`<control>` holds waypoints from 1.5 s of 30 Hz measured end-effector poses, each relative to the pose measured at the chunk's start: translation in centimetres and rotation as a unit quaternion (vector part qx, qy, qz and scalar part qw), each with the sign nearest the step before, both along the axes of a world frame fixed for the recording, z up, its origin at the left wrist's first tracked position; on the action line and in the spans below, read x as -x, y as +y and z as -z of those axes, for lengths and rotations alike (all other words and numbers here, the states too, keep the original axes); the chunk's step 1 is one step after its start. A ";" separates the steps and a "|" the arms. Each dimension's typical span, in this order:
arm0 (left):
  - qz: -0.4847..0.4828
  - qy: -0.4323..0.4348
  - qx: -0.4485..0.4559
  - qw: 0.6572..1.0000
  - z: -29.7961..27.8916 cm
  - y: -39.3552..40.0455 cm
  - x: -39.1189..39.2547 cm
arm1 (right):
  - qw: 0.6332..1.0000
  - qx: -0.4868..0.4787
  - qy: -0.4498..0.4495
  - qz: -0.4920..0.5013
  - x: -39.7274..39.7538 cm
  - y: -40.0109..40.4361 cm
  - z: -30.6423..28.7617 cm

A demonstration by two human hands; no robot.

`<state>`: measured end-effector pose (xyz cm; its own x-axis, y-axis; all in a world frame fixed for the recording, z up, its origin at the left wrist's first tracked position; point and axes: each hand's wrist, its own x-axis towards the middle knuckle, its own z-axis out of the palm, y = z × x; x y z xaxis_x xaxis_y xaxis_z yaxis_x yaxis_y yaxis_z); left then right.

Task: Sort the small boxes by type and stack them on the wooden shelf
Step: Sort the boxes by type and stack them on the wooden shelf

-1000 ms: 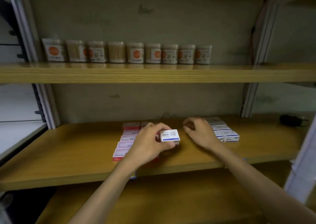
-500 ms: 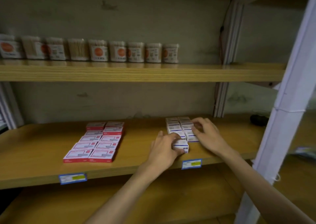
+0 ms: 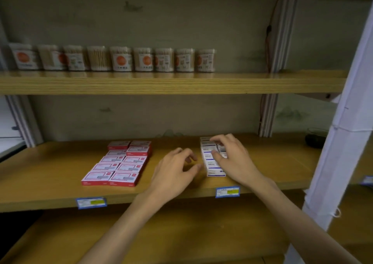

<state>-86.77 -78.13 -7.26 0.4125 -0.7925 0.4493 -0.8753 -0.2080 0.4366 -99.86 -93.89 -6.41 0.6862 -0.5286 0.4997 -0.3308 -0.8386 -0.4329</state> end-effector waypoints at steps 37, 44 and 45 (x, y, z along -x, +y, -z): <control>-0.232 -0.118 0.014 0.965 -2.7 60.5 -32.5 | 0.943 0.007 0.006 -0.334 -37.3 57.9 -1.4; -0.269 -0.128 -0.025 0.954 -1.9 66.7 -43.1 | 0.954 0.045 0.028 -0.294 -47.4 62.8 -2.4; -0.270 -0.134 -0.034 0.953 -1.9 67.4 -44.7 | 0.957 0.047 0.028 -0.287 -48.8 63.4 -2.4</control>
